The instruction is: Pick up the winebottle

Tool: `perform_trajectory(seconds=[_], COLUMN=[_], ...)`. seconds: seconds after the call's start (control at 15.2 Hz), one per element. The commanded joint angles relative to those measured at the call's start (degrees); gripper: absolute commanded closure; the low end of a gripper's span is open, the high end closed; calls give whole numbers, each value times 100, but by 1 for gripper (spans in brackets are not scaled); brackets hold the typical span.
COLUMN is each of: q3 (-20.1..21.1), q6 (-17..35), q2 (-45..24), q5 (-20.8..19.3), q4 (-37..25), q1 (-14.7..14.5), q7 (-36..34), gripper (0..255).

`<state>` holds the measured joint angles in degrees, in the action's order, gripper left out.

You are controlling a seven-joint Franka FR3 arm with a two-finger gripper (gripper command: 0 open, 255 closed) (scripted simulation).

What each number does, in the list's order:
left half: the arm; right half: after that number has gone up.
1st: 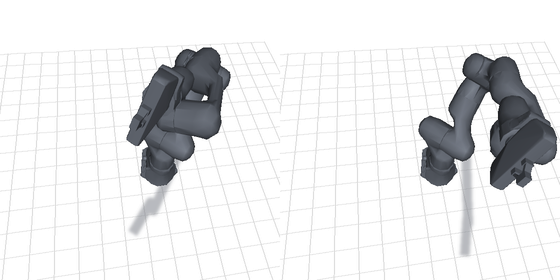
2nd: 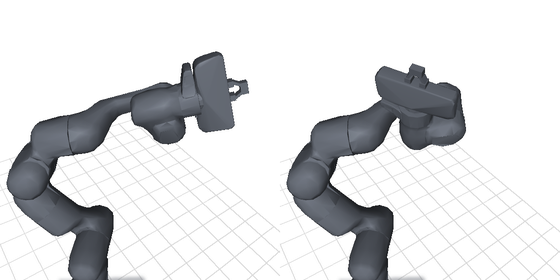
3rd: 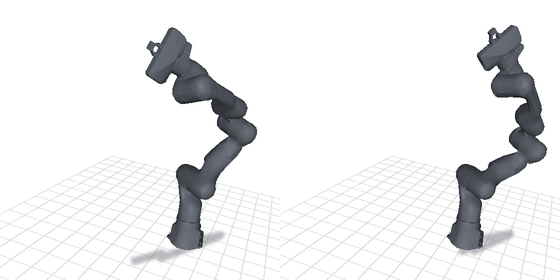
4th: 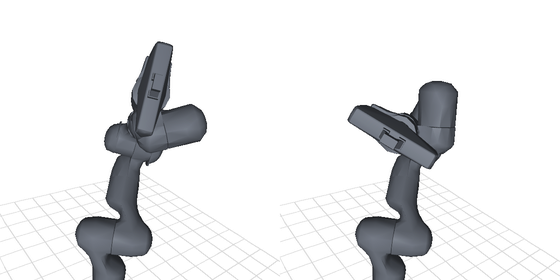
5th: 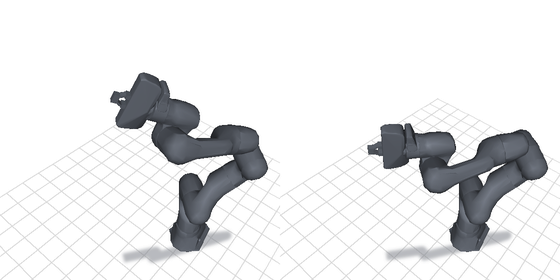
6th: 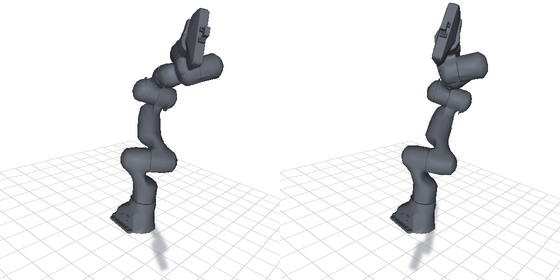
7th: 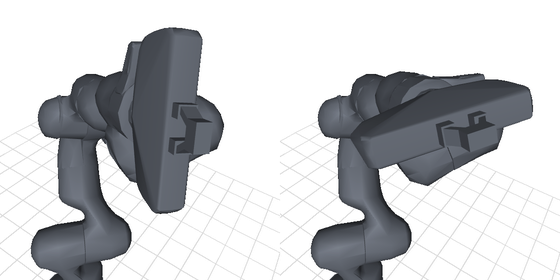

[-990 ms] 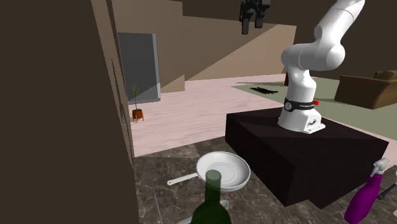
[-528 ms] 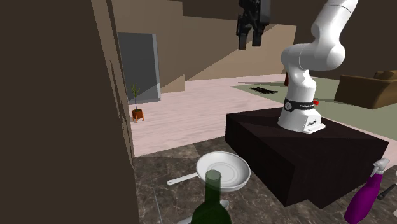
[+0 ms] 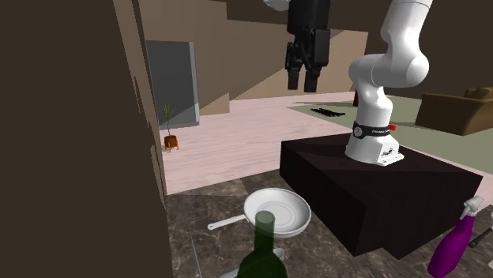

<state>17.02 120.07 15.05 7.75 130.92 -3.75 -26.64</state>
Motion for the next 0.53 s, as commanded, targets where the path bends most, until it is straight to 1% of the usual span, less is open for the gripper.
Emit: perform_trajectory(seconds=[0.0,0.2,0.46], q3=[155,342,489], q6=[213,516,810], q2=[-439,-1089,-1995], q5=[-132,-406,-887], q4=[-238,-571,-1127], q1=[-9,-45,-164], q7=[-255,-646,-1205], gripper=[0,0,0])
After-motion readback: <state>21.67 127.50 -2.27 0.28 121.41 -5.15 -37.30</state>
